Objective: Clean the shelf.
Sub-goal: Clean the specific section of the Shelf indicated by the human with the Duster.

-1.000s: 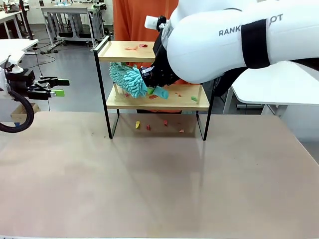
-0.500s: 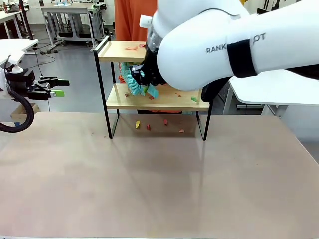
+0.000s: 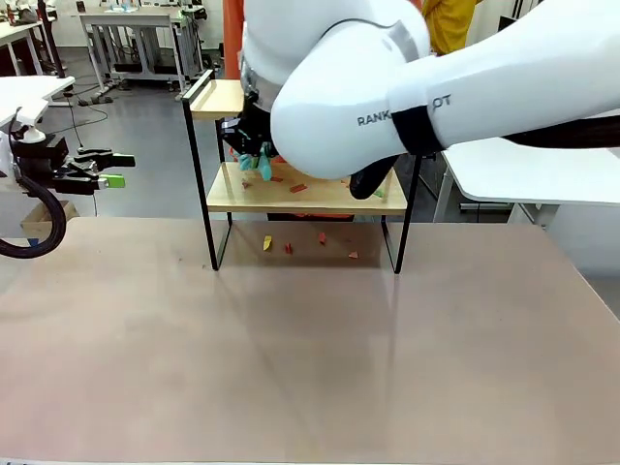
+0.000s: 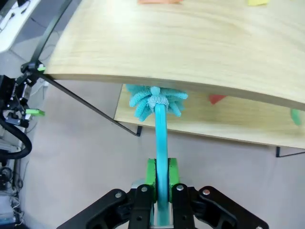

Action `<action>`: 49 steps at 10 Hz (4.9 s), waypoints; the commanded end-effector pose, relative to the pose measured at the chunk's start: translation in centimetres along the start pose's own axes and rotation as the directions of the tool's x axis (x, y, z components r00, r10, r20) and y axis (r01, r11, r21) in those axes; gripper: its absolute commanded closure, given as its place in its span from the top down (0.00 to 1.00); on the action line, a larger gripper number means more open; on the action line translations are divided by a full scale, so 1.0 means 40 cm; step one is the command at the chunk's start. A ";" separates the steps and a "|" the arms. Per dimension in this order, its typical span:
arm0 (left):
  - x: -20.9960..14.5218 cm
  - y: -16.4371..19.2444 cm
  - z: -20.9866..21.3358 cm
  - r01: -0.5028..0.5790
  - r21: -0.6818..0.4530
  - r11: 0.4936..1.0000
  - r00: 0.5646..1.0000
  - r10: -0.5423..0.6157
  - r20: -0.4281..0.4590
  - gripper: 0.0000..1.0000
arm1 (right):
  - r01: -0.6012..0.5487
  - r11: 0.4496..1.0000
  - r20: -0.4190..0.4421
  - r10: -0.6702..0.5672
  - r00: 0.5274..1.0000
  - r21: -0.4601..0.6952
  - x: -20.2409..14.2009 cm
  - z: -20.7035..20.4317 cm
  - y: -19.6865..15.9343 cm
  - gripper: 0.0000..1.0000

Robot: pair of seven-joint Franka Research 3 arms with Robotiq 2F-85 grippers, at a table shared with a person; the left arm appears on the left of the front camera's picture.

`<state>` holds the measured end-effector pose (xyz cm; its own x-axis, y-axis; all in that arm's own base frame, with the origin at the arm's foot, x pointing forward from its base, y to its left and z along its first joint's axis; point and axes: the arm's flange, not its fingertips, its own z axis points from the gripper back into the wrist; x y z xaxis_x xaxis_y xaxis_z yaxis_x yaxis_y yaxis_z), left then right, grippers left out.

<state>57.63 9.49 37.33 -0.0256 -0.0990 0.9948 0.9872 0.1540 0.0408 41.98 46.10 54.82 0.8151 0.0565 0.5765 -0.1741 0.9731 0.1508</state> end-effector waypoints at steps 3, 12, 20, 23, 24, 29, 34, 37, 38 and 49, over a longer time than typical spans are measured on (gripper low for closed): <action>0.008 -0.002 0.002 0.007 -0.001 1.000 1.000 -0.007 -0.004 1.00 | 0.005 1.000 0.020 -0.005 1.000 0.015 -0.004 -0.029 0.069 0.13; 0.008 -0.002 0.002 0.007 -0.001 1.000 1.000 -0.007 -0.004 1.00 | -0.017 1.000 -0.110 0.015 0.994 -0.018 -0.064 -0.114 0.057 0.13; 0.008 -0.002 0.002 0.007 -0.001 1.000 1.000 -0.007 -0.004 1.00 | 0.109 0.991 -0.130 -0.119 0.984 -0.077 -0.098 -0.059 -0.136 0.13; 0.008 -0.002 0.002 0.007 -0.001 1.000 1.000 -0.007 -0.004 1.00 | 0.156 0.981 -0.116 -0.169 0.979 -0.117 -0.127 -0.031 -0.243 0.13; 0.008 -0.002 0.002 0.007 -0.001 1.000 1.000 -0.007 -0.004 1.00 | 0.184 0.972 -0.103 -0.200 0.974 -0.145 -0.137 -0.012 -0.280 0.13; 0.008 -0.002 0.002 0.007 -0.001 1.000 1.000 -0.007 -0.004 1.00 | 0.249 0.926 -0.124 -0.293 0.948 -0.285 -0.166 0.051 -0.449 0.13; 0.008 -0.002 0.002 0.007 -0.001 1.000 1.000 -0.007 -0.004 1.00 | 0.265 0.910 -0.068 -0.301 0.951 -0.319 -0.168 0.095 -0.467 0.13; 0.008 -0.002 0.002 0.007 -0.001 1.000 1.000 -0.007 -0.004 1.00 | 0.256 0.912 -0.047 -0.285 0.957 -0.321 -0.178 0.115 -0.444 0.13; 0.008 -0.002 0.002 0.007 -0.001 1.000 1.000 -0.007 -0.004 1.00 | 0.199 0.950 -0.010 -0.207 0.978 -0.242 -0.179 0.129 -0.433 0.13; 0.008 -0.002 0.002 0.007 -0.001 1.000 1.000 -0.007 -0.004 1.00 | -0.266 0.896 -0.197 0.350 0.916 0.356 -0.258 0.320 -0.557 0.13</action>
<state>57.64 9.49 37.34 -0.0259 -0.0991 0.9947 0.9872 0.1541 0.0411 30.95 22.68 55.61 0.8227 0.3676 0.4336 -0.5017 0.8283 0.2496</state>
